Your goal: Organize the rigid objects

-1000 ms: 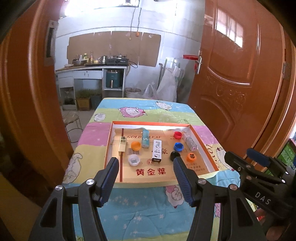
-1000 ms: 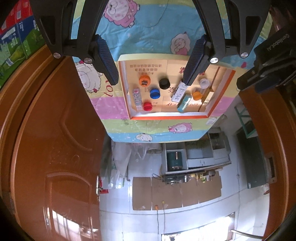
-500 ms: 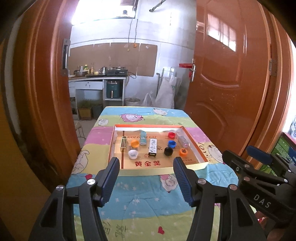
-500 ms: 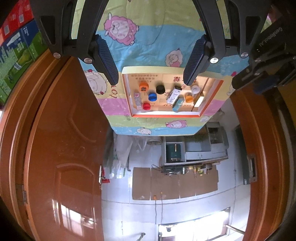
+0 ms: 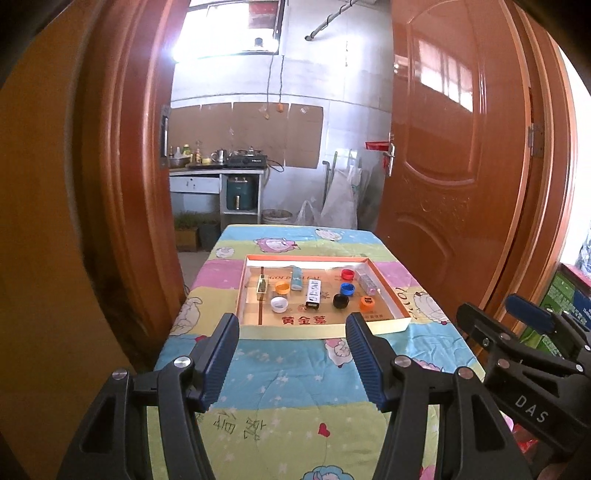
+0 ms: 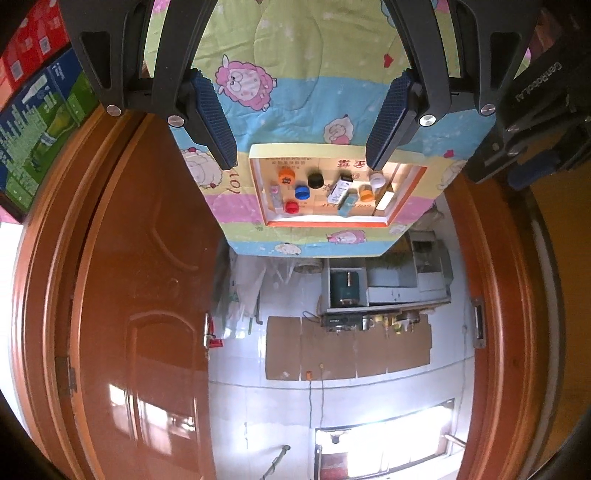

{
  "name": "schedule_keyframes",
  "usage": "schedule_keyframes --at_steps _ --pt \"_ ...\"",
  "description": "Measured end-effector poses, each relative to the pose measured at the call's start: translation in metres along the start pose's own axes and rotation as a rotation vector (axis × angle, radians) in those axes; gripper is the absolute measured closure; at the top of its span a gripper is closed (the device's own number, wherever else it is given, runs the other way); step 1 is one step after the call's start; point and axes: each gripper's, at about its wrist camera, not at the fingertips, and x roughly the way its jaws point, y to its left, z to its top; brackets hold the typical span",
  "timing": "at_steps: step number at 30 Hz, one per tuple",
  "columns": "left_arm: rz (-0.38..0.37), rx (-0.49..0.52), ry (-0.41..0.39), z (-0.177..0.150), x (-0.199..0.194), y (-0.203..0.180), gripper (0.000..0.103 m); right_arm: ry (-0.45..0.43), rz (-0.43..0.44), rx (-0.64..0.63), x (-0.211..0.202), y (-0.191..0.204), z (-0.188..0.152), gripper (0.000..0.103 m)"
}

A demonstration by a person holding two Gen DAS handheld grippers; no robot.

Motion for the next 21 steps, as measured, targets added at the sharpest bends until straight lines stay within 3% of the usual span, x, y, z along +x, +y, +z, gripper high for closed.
schedule_keyframes --at_steps 10,15,21 --pt "0.027 0.006 -0.038 -0.006 -0.024 -0.002 0.043 -0.025 0.011 -0.007 -0.019 0.002 -0.006 0.029" --pt "0.077 0.007 -0.054 -0.008 -0.029 0.0 0.043 -0.034 0.011 0.0 -0.023 0.003 -0.008 0.029" --pt "0.073 0.006 -0.061 -0.008 -0.033 0.002 0.043 -0.041 0.015 -0.009 -0.026 0.006 -0.01 0.029"
